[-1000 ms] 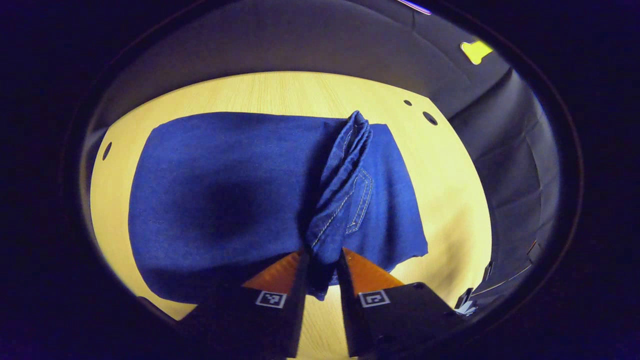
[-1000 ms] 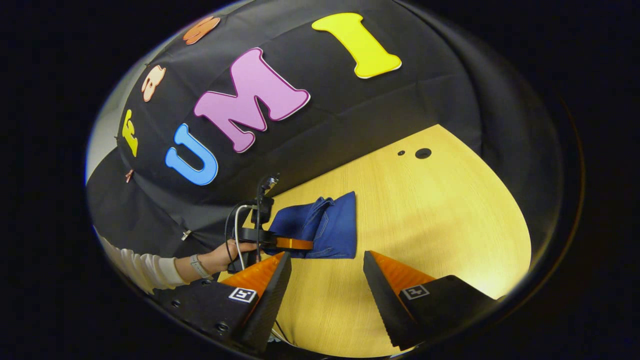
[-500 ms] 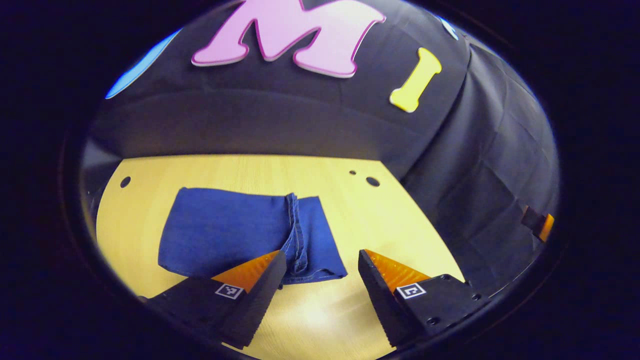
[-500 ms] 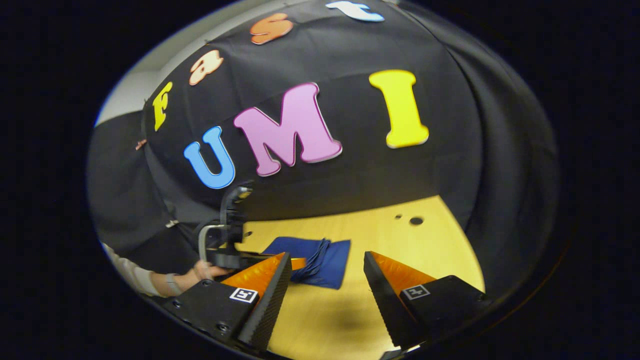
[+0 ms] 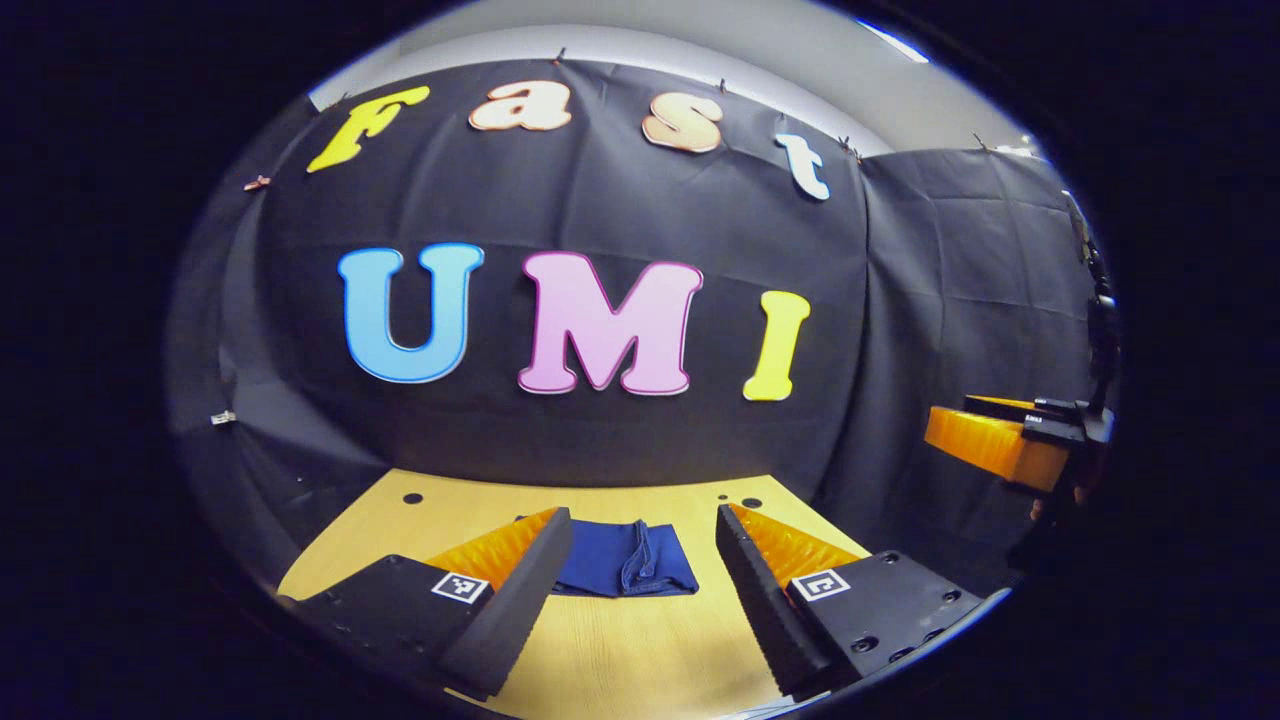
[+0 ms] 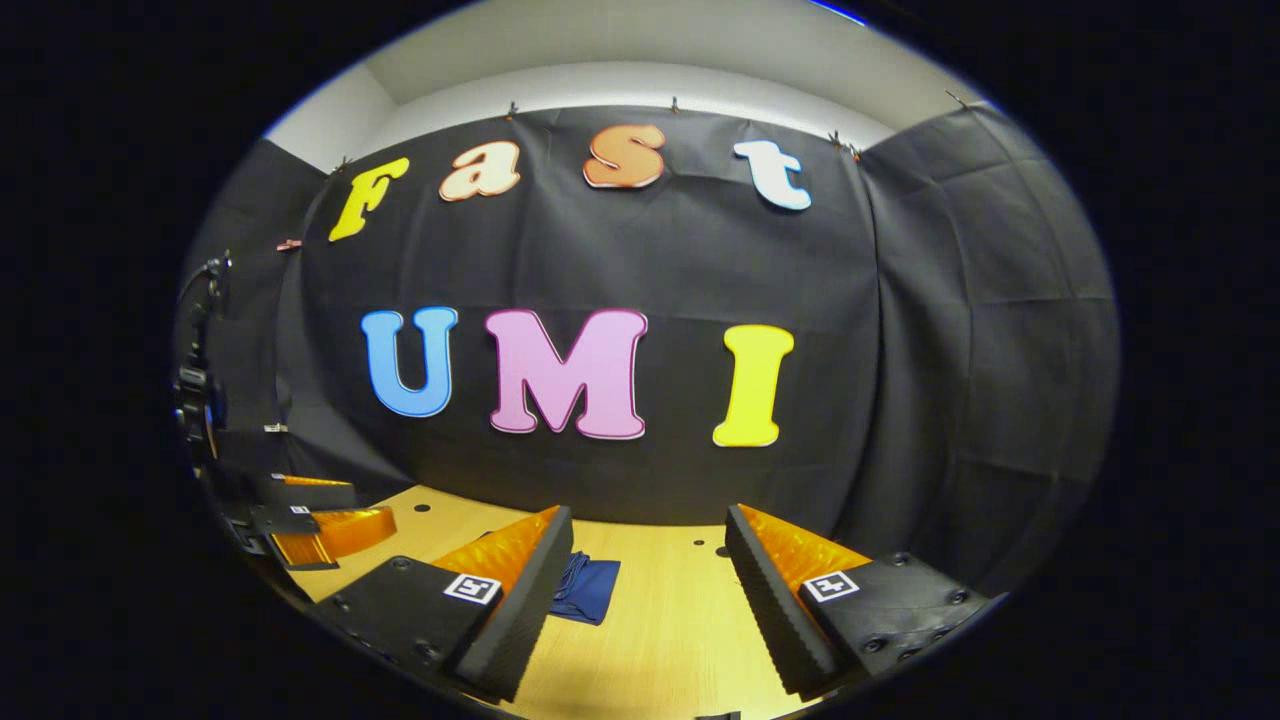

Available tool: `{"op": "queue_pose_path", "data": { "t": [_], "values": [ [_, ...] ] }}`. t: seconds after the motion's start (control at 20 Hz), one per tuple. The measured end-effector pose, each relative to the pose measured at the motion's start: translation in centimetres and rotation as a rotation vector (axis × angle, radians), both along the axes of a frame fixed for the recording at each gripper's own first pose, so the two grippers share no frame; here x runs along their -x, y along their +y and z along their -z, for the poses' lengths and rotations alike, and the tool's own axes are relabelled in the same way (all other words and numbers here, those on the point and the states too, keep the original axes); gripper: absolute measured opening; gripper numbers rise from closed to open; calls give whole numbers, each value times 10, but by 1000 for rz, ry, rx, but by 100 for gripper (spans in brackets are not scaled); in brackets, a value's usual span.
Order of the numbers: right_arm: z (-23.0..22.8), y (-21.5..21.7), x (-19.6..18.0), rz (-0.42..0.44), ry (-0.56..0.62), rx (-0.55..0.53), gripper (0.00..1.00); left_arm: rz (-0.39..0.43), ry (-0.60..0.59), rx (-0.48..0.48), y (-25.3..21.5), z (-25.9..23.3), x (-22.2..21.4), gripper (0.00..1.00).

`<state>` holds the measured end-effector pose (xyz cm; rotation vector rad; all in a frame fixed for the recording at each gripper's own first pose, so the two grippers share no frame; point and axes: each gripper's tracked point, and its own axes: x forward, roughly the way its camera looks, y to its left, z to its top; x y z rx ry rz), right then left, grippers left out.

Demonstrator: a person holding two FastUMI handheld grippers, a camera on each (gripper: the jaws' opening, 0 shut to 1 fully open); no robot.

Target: Grasp the waist and the cuffs of the jeans and fold them to make the two legs overlap; first hold the waist and fold one-third of the jeans toward the cuffs, then hold the cuffs and fold the remaining one-third in the same direction to finish folding.

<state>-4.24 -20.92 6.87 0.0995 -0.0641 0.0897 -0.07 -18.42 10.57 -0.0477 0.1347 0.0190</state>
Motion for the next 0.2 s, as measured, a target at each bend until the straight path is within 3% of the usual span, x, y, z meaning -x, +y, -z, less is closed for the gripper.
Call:
{"op": "queue_pose_path", "data": {
  "t": [0.2],
  "values": [
    [-37, 12, 48, -44, -64, 5, 96, -33, -85, -11, -6, -35, 41, 94]
  ]
}}
